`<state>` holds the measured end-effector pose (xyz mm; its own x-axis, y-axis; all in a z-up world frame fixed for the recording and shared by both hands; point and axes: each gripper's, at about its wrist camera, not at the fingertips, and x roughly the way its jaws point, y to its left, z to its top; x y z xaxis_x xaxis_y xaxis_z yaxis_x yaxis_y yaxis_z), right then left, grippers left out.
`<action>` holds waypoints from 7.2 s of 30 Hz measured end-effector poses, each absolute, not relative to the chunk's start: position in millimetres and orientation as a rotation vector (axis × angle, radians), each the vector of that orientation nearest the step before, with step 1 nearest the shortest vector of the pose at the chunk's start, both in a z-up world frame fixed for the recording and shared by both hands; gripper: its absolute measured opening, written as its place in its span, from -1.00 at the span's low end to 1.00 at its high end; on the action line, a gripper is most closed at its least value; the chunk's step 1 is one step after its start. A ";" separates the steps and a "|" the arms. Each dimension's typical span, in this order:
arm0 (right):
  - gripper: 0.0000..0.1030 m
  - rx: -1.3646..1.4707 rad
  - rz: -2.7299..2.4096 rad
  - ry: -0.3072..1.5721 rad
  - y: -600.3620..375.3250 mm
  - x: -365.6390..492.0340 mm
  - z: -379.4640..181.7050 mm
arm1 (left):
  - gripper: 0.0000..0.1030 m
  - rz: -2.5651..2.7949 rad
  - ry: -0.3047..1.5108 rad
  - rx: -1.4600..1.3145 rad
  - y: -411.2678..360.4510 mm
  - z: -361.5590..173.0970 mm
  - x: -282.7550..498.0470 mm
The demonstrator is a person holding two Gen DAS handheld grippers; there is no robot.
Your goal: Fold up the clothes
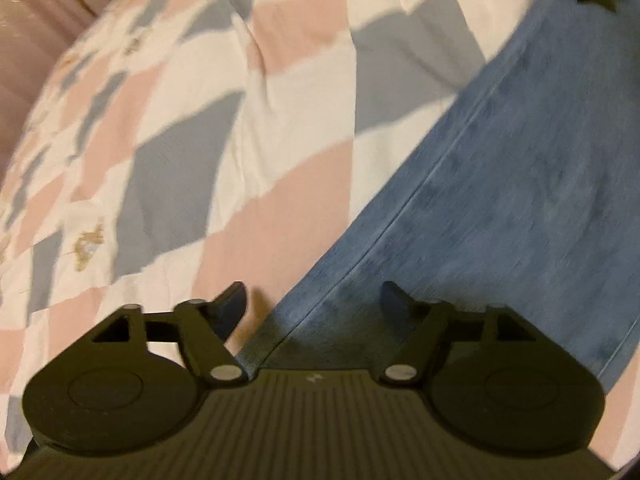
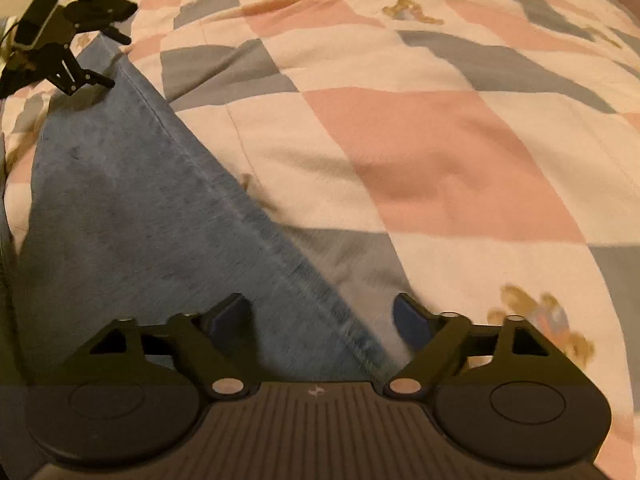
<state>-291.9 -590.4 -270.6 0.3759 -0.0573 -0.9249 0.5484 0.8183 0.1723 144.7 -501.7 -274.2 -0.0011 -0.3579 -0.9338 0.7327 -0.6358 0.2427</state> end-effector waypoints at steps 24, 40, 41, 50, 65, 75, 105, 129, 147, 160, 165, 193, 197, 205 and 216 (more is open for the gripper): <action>-0.96 -0.294 -0.987 1.075 -252.2 -257.0 -140.3 | -0.85 -1.598 0.046 1.144 -251.7 -161.2 136.2; -0.04 1.144 -1.476 0.420 -99.3 -372.2 -186.4 | -0.41 -1.446 0.899 0.928 -59.7 -195.5 158.6; -0.04 1.240 -1.506 0.245 -101.9 -394.2 -189.8 | -0.30 -1.403 0.954 0.845 -64.7 -194.1 167.8; -0.04 1.431 -1.673 -0.153 -154.1 -486.0 -225.2 | -0.22 -0.996 1.299 0.256 -77.8 -222.4 228.1; -0.04 1.487 -1.613 -0.147 -174.8 -476.8 -258.9 | -0.19 -0.718 1.376 -0.336 -42.2 -279.5 266.8; -0.93 1.409 -1.583 -0.038 -182.3 -482.9 -215.0 | -0.99 -0.866 1.210 -0.135 -53.1 -240.0 277.3; -0.07 0.872 -1.682 0.508 -185.7 -466.2 -150.2 | -0.69 -1.293 0.966 0.644 -98.7 -165.6 132.3; 0.24 1.103 -1.533 0.480 -198.0 -518.7 -258.1 | 0.25 -2.215 1.487 0.951 -364.5 -243.7 -106.0; 0.28 1.112 -1.544 0.506 -207.7 -520.5 -261.1 | -0.19 -2.151 1.945 0.827 -403.0 -303.8 -106.7; 0.12 1.145 -1.521 0.563 -214.8 -531.4 -245.4 | -1.00 -1.938 1.540 0.440 -418.3 -292.9 -51.7; 0.17 1.121 -1.560 0.412 -213.9 -535.7 -218.4 | -0.86 -1.949 1.411 0.388 -399.3 -244.3 -10.0; -0.41 0.729 -1.469 0.931 -236.1 -442.5 -215.2 | -0.32 -1.930 0.837 0.853 -250.4 -237.0 -63.1; -0.52 0.856 -1.530 0.771 -217.5 -488.2 -187.3 | -0.51 -1.792 0.883 0.812 -229.3 -234.5 -19.5; -0.25 1.072 -1.374 0.623 -174.2 -443.4 -214.5 | -0.30 -1.510 1.029 0.675 -137.1 -214.4 25.8; -0.19 0.745 -1.074 0.788 -164.4 -273.2 -198.0 | -0.30 -1.208 1.023 0.474 -60.1 -204.7 115.8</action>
<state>-273.2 -164.4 -198.0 0.2717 -0.4620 -0.8443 0.9440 0.2987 0.1403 115.8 -60.1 -204.7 0.0076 -0.5369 -0.8436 0.9206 0.3331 -0.2037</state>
